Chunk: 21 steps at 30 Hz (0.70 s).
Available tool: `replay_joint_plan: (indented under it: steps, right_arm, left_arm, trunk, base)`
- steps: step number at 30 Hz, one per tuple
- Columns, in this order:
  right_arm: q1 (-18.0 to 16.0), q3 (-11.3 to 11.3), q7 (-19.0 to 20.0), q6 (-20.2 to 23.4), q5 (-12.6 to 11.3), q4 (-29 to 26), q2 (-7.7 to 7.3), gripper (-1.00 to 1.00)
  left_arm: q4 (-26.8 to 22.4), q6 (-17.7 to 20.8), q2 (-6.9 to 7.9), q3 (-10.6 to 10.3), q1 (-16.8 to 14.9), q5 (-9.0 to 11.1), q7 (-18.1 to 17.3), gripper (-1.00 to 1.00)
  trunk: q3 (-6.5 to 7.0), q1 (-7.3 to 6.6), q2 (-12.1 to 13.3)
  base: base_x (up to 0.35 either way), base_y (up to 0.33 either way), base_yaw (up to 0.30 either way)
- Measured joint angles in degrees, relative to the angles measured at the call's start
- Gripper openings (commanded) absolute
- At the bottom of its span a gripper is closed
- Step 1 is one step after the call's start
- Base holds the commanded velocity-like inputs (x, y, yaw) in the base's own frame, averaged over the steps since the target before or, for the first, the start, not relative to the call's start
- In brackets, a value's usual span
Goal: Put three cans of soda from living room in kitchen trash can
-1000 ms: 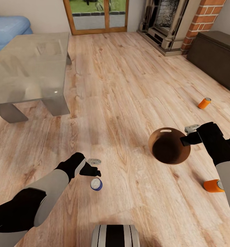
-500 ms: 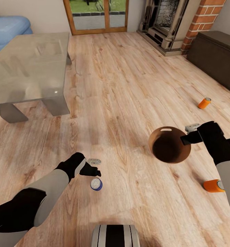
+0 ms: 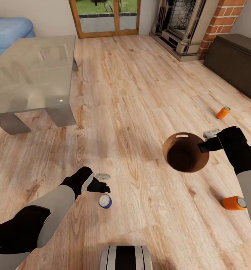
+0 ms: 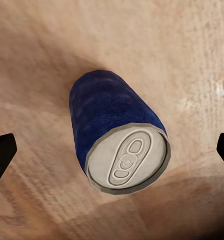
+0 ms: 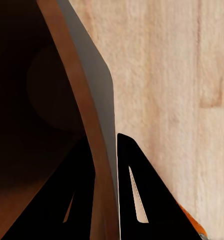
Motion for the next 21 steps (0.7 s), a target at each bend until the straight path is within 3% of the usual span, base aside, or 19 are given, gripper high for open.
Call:
replay_joint_plan:
  steps: [5,9,13,21]
  right_arm:
    - [-1.15,-0.08,2.69,-0.23,4.15,0.0,0.14,-1.0]
    - [-2.29,-0.16,7.2,0.06,7.58,0.01,0.25,-1.0]
    - [-3.24,-0.3,11.48,-0.16,12.56,0.0,0.32,-1.0]
    - [-4.24,-0.41,13.21,-0.24,14.3,-0.08,0.24,-1.0]
  left_arm:
    - [0.0,0.0,0.0,0.0,0.0,0.0,0.0,1.0]
    - [0.0,0.0,0.0,-0.02,0.0,0.0,0.0,1.0]
    - [0.0,-0.03,-0.02,-0.03,0.0,0.0,0.0,1.0]
    - [0.03,-0.68,-0.08,-0.04,0.01,-0.06,0.0,1.0]
  trunk:
    - [0.0,0.0,0.0]
    - [0.0,0.0,0.0]
    - [0.0,0.0,0.0]
    - [0.0,0.0,0.0]
  base:
    - [0.0,0.0,0.0]
    - [0.0,0.0,0.0]
    - [0.0,0.0,0.0]
    - [0.0,0.0,0.0]
